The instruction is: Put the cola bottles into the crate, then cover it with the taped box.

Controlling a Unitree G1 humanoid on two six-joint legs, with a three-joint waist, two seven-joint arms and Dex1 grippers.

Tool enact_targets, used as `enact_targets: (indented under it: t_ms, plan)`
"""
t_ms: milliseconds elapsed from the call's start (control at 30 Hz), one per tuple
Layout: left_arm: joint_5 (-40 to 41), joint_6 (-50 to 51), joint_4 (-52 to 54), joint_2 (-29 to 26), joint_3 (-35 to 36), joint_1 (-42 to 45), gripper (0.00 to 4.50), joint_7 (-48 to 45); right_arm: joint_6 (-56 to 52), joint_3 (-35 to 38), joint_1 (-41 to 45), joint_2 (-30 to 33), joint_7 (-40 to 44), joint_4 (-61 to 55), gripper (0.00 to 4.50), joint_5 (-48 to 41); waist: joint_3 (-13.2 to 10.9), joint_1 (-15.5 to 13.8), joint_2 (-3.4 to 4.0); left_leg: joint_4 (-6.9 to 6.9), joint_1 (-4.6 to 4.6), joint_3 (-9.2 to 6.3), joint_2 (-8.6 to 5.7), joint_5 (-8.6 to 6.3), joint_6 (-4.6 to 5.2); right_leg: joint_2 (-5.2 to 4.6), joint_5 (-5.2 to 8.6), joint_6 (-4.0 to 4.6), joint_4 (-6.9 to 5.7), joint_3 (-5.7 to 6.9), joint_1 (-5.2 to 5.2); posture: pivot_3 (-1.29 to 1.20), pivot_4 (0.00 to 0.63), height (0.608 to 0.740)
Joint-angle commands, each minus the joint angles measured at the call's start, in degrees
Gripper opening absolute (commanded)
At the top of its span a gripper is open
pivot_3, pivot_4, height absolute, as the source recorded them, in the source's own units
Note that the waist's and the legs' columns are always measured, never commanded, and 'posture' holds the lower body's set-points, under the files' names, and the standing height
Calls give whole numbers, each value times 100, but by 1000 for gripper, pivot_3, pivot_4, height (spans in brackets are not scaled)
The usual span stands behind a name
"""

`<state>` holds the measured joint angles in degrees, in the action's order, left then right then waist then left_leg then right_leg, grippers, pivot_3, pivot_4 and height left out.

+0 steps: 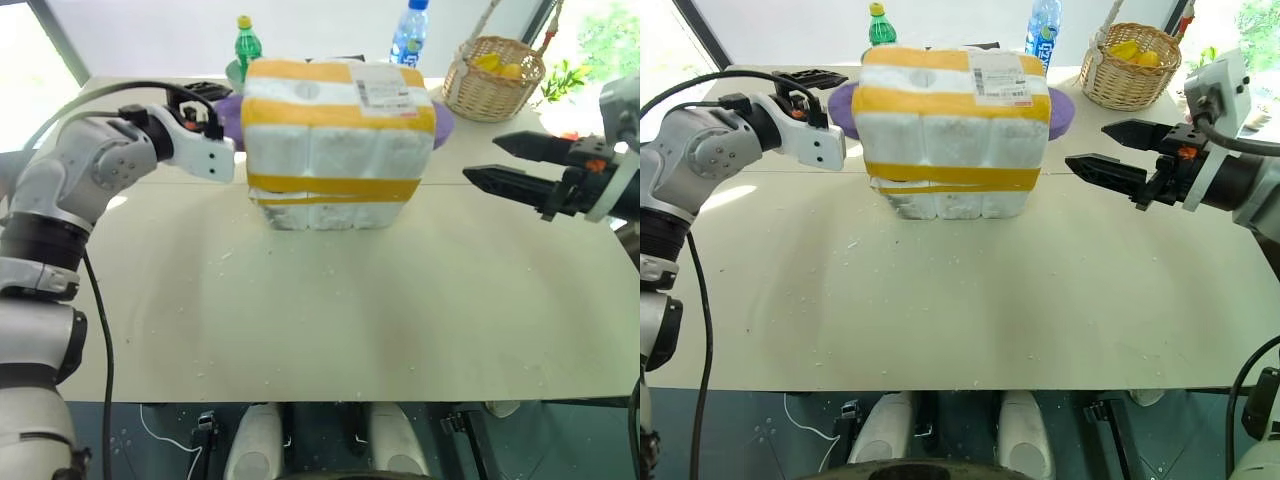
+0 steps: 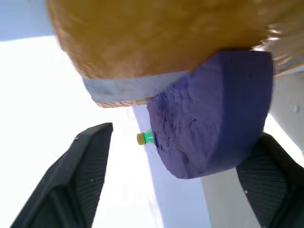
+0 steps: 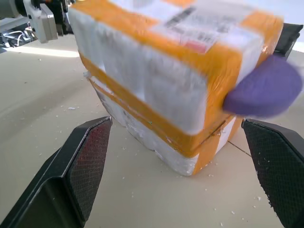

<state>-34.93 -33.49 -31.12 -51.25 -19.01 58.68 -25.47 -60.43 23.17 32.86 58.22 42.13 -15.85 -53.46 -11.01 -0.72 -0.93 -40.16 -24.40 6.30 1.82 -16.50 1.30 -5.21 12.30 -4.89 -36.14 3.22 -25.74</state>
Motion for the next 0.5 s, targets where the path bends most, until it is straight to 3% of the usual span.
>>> enact_targets:
  t_ms: [33,200,300,367,500]
  plan:
    - [187,-161,385,-217,311,-212,3779,30,201,16,189,-36,14,26,4500,16,0,7,0,0,0,-1,1,0,0,1,0,0,0,0,0,0,150,740]
    - [1065,-28,1068,-564,907,-1027,3779,-357,281,-69,204,-37,72,126,4500,79,0,33,0,1,1,-1,7,1,-1,1,0,0,-1,0,-2,0,150,740]
    - [2148,432,1677,-646,1504,-1624,3779,-789,391,-94,76,53,204,228,4500,215,0,25,1,1,1,-4,13,1,-1,-1,0,0,-3,-1,-2,0,150,740]
    - [3390,1320,2226,-630,2040,-2097,3779,-1374,499,-130,9,118,341,384,4500,359,0,11,1,0,1,-8,12,1,-1,-6,0,0,-3,0,-1,0,150,740]
    - [6197,4956,2867,-864,3078,-2540,3779,-2636,859,-432,18,325,812,821,4500,791,0,12,1,-5,2,-15,9,1,-1,-12,0,-1,-5,0,2,0,150,740]
